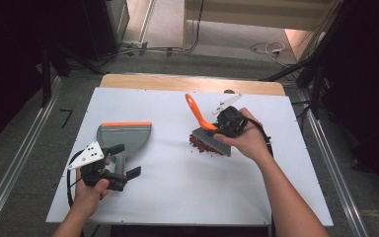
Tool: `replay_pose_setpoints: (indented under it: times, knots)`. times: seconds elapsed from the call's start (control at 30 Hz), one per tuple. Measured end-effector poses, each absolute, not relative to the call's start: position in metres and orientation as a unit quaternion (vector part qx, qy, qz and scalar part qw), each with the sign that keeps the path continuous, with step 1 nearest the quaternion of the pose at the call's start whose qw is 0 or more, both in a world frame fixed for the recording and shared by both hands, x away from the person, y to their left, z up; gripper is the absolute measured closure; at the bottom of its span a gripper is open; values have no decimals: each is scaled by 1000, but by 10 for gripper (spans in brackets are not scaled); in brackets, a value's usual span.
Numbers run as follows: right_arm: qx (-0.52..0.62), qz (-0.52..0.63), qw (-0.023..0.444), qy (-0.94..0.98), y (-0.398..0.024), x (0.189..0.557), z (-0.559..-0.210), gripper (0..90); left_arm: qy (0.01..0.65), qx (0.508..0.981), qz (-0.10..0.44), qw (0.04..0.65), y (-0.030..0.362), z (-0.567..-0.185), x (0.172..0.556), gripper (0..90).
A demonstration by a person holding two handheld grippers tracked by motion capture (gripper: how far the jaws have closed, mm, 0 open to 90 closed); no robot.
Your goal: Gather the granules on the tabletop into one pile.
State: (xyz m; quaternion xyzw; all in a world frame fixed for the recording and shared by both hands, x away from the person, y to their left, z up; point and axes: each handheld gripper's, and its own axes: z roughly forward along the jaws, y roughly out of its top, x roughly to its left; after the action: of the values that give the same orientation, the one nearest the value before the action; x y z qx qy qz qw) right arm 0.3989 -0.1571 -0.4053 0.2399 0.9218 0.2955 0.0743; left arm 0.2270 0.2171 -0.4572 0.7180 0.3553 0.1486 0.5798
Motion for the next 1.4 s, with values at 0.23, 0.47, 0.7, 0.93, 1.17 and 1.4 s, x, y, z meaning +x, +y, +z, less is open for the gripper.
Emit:
replay_pose_setpoints:
  times: [0.23, 0.47, 0.7, 0.93, 1.17, 1.4]
  knots:
    - [334, 278, 130, 891, -185, 403, -414, 682, 355, 721, 148, 577, 216, -457, 227, 0]
    - [403, 222, 163, 873, -184, 405, -439, 685, 356, 721, 147, 577, 215, -458, 228, 0]
    - [411, 226, 168, 867, -159, 401, -442, 688, 354, 722, 148, 576, 215, -458, 228, 0]
    - [418, 248, 149, 861, -149, 402, -442, 687, 354, 722, 148, 576, 215, -458, 228, 0]
    - [423, 251, 148, 858, -142, 406, -443, 688, 352, 723, 149, 575, 215, -458, 228, 0]
    - [413, 259, 158, 859, -149, 404, -436, 687, 354, 721, 149, 576, 216, -458, 228, 0]
